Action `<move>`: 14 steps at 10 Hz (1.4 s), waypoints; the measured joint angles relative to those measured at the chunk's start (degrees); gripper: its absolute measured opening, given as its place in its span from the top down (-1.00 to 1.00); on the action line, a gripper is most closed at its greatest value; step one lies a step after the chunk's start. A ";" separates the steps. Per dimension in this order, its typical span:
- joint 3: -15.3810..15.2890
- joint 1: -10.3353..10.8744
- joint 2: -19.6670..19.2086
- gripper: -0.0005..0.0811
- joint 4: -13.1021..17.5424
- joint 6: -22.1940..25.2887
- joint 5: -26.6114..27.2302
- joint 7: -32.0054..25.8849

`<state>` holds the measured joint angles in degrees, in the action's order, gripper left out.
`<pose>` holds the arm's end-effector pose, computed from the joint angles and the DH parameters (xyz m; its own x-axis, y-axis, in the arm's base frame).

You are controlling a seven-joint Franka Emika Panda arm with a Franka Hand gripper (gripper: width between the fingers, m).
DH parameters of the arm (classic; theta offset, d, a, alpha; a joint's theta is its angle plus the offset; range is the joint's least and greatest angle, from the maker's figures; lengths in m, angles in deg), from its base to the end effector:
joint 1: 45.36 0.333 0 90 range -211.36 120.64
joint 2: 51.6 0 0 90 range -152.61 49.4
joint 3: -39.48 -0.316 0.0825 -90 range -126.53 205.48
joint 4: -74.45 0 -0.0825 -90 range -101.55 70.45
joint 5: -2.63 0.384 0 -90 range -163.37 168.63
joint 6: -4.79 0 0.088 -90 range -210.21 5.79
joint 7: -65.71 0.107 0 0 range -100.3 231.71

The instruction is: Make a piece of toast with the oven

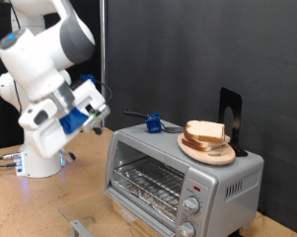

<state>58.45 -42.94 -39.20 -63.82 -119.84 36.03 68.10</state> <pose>0.4487 -0.1124 0.3934 0.7986 -0.5826 -0.1508 -0.5714 -0.6555 -0.4937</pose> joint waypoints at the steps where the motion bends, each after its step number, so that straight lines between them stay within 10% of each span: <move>1: 0.14 -0.66 2.13 -0.99 -0.11 0.37 -0.17 1.42; 8: -2.51 2.65 6.99 -0.99 1.59 1.24 4.49 -2.17; 11: -6.77 3.56 10.47 -0.99 2.30 2.77 -5.83 -8.27; 14: -6.19 4.82 10.78 -0.99 2.29 2.72 1.35 -11.66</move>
<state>52.26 -38.12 -28.42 -61.54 -117.12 37.37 56.44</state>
